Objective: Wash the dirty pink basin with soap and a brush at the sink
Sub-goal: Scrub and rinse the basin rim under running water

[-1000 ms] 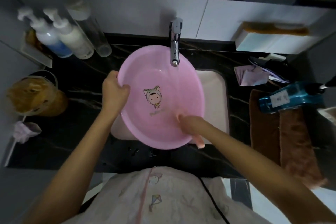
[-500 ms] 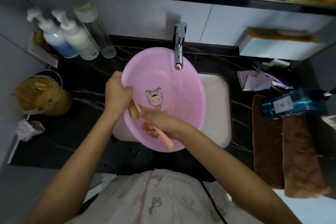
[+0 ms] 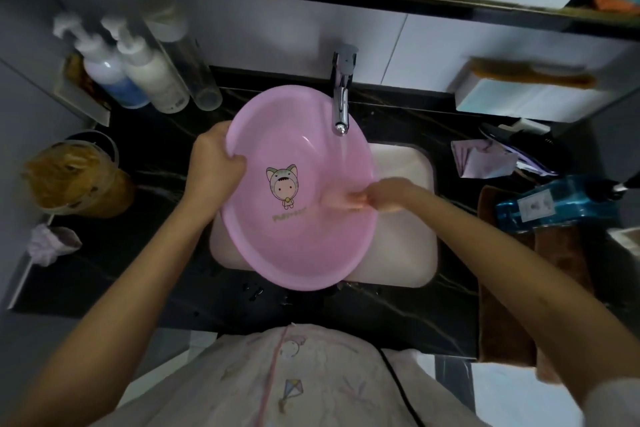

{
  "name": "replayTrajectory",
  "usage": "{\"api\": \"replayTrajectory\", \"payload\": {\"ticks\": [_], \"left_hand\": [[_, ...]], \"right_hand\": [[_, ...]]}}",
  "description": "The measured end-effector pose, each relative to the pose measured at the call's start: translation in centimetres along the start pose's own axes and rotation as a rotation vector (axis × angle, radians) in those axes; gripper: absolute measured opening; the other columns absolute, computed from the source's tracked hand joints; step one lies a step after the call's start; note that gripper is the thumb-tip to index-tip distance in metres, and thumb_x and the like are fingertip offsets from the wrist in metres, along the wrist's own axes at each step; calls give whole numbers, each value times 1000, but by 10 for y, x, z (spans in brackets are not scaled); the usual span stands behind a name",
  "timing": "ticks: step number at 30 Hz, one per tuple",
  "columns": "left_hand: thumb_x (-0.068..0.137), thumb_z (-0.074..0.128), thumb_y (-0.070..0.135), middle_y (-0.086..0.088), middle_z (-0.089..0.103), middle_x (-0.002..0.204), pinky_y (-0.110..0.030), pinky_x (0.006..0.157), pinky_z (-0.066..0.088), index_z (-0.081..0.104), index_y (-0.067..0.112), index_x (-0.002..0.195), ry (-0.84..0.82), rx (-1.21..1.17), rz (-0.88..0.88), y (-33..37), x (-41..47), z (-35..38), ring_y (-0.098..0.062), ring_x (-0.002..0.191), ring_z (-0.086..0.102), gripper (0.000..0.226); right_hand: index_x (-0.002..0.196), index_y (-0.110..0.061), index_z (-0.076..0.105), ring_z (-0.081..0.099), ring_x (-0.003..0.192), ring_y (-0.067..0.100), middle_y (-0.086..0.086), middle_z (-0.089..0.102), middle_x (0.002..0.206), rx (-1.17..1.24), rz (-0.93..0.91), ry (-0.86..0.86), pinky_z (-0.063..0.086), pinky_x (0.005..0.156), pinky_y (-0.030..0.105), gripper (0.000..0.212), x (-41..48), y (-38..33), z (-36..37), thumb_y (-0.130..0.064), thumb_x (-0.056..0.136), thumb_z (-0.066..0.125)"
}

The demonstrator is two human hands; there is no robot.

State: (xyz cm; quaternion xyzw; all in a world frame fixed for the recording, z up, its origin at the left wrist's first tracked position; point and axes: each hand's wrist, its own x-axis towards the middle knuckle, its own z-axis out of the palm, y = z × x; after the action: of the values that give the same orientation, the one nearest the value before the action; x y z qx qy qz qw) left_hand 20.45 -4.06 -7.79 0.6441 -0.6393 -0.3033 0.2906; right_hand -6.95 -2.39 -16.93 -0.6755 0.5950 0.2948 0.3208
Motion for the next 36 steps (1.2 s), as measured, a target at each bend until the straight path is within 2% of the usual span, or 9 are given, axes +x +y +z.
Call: {"api": "replayTrajectory", "payload": {"ticks": [5,10,13,18,26,28,29,31,36], "left_hand": [[73,51,-13,-16,62,107,-27,74,42,57,1,122,20,37,4,5,3,-1,-18,90,54,50],[71,50,-14,-20,64,101,-27,72,41,60,-2,115,40,80,26,10,5,-3,-26,87,58,47],[70,50,-14,-20,65,99,-27,72,41,61,-1,114,41,98,31,9,6,-3,-26,85,58,47],[70,49,-14,-21,65,100,-28,73,43,61,-1,114,60,96,37,11,4,-3,-29,89,60,47],[70,49,-11,-19,65,103,-29,74,45,60,2,117,77,76,13,11,5,0,-29,91,60,50],[70,49,-11,-19,65,102,-30,74,47,61,2,116,77,69,11,10,5,0,-31,91,61,50],[69,49,-11,-20,65,101,-29,74,46,62,1,115,80,73,14,10,4,0,-32,90,61,49],[69,49,-12,-20,65,100,-27,72,43,62,0,113,91,84,12,11,4,0,-31,88,61,48],[71,49,-12,-17,65,102,-25,72,41,61,1,116,95,69,13,11,3,0,-25,88,58,48]], "right_hand": [[143,-52,17,62,96,28,9,60,107,-166,18,299,47,72,31,64,10,6,-21,-16,95,39],[136,-42,41,62,100,29,7,63,114,-106,46,340,51,84,33,43,27,9,-23,-25,96,42],[140,-46,34,59,108,30,7,59,122,-78,3,244,49,89,36,46,23,10,-9,-30,97,40],[147,-43,20,59,106,32,14,57,119,-122,2,213,41,73,32,63,-9,14,-3,-16,93,37],[144,-35,34,54,118,26,8,48,141,369,-62,-31,43,96,31,45,-46,-48,68,-25,100,35],[144,-32,36,59,101,22,10,57,129,477,-147,-61,42,81,24,46,-61,-69,67,-25,99,37],[144,-33,37,58,81,20,11,63,109,575,-176,-78,42,68,22,46,-69,-81,64,-25,98,37],[142,-37,39,38,53,14,3,46,70,799,-207,-121,32,44,20,45,-82,-101,58,-26,98,39],[135,-43,45,23,44,7,-3,30,60,1237,-315,-235,20,34,14,40,-101,-114,42,-24,99,41]]}}
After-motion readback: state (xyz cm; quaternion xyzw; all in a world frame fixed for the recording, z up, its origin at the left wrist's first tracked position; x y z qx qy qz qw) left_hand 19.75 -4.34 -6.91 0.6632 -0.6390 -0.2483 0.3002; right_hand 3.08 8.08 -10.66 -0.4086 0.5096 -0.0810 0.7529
